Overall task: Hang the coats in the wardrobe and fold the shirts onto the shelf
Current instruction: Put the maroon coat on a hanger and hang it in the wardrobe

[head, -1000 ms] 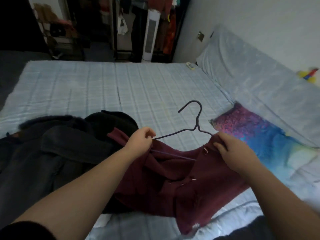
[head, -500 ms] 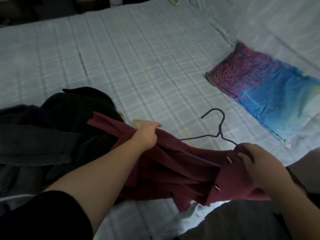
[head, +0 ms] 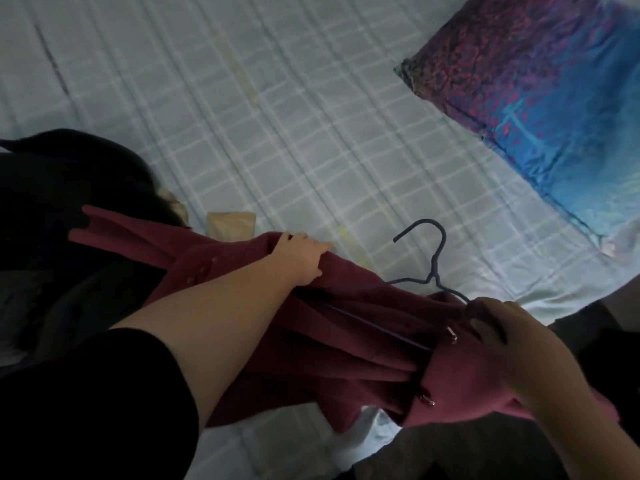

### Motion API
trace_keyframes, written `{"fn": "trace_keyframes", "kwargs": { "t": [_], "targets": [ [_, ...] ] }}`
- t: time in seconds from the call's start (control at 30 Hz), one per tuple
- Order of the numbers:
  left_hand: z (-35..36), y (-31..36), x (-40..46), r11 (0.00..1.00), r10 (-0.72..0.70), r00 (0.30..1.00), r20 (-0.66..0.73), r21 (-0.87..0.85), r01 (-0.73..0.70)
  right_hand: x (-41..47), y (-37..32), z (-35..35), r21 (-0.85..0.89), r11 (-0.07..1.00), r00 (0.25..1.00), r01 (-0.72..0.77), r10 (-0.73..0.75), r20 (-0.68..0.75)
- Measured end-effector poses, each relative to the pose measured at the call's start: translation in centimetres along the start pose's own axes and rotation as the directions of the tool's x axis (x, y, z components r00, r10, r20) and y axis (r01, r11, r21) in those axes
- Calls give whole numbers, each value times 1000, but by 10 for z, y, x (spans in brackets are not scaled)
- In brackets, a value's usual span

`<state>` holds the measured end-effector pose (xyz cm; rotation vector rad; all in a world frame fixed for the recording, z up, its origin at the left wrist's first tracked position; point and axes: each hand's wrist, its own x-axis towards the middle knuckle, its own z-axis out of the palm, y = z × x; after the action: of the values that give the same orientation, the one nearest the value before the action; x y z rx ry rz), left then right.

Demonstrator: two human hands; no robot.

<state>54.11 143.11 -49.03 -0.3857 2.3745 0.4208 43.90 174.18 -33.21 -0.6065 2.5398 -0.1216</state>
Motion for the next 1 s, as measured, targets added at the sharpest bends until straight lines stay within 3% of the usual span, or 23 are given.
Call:
{"fn": "trace_keyframes", "kwargs": {
  "t": [0.07, 0.17, 0.27, 0.43, 0.53, 0.7, 0.87, 1.0],
  "targets": [
    [4, 1, 3, 999, -30, 1000, 7, 42, 30, 1, 2, 4, 17, 1000, 1000, -23, 23, 11],
    [-1, -2, -4, 998, -24, 986, -165, 61, 35, 1, -2, 1, 18, 1000, 1000, -15, 14, 13],
    [-21, -6, -27, 997, -27, 938, -345, -74, 2, -3, -14, -7, 31, 1000, 1000, 1, -1, 6],
    [-78, -21, -96, 936, -225, 821, -525, -351, 32, -24, -52, -28, 99, 990, 991, 98, -89, -97],
    [-102, -31, -156, 901, -292, 718, -631, -434, -15, -49, -82, -47, 175, 968, 968, 182, -145, -205],
    [-140, -37, -290, 793, -386, 542, -746, -569, -218, -107, -147, -81, 240, 909, 904, 341, -247, -349],
    [-169, -46, -430, 797, -396, 320, -861, -495, -345, -170, -222, -112, 259, 838, 817, 480, -320, -479],
    [-183, -56, -530, 822, -413, 142, -900, -435, -368, -217, -290, -133, 219, 763, 738, 608, -442, -509]
  ]
}}
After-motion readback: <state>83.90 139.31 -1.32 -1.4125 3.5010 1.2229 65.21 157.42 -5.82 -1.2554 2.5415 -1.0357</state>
